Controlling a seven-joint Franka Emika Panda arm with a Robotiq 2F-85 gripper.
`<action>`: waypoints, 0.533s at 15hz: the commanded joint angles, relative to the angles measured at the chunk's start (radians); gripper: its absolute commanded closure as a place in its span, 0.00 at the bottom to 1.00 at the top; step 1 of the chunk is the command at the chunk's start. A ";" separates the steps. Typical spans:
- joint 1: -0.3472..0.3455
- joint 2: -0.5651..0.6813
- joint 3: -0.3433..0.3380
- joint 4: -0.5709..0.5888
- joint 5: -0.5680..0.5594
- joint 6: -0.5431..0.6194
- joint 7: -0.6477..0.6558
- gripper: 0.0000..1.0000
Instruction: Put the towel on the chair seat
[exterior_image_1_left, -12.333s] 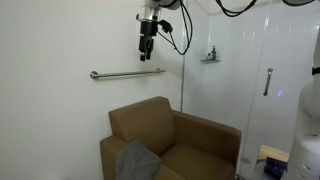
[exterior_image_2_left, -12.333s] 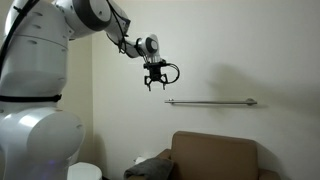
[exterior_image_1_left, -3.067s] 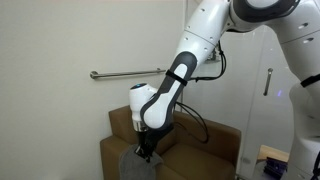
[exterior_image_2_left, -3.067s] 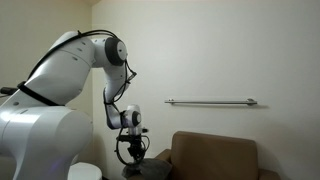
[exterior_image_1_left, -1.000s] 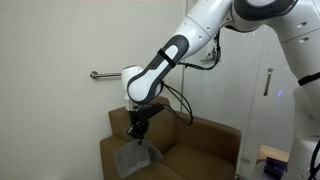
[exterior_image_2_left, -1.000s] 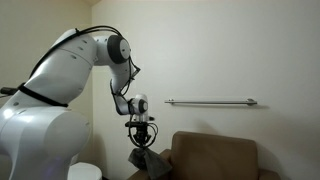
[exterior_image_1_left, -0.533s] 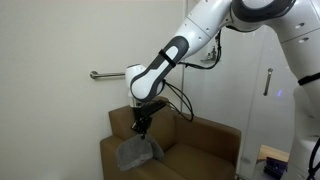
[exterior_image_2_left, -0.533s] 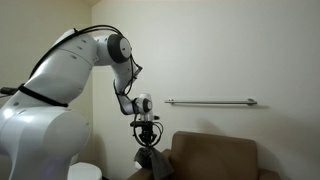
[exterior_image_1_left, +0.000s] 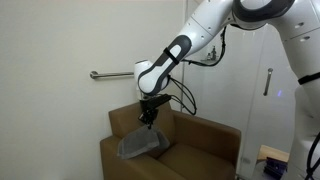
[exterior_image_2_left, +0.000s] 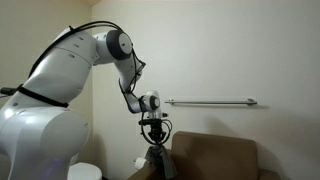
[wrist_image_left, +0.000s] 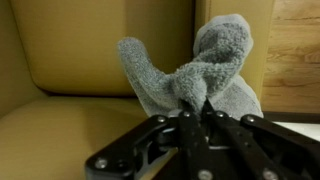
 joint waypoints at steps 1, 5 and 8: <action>-0.029 -0.042 -0.018 -0.032 -0.043 -0.005 0.035 0.94; -0.049 -0.045 -0.042 -0.042 -0.049 -0.006 0.039 0.94; -0.062 -0.051 -0.060 -0.055 -0.056 -0.008 0.045 0.94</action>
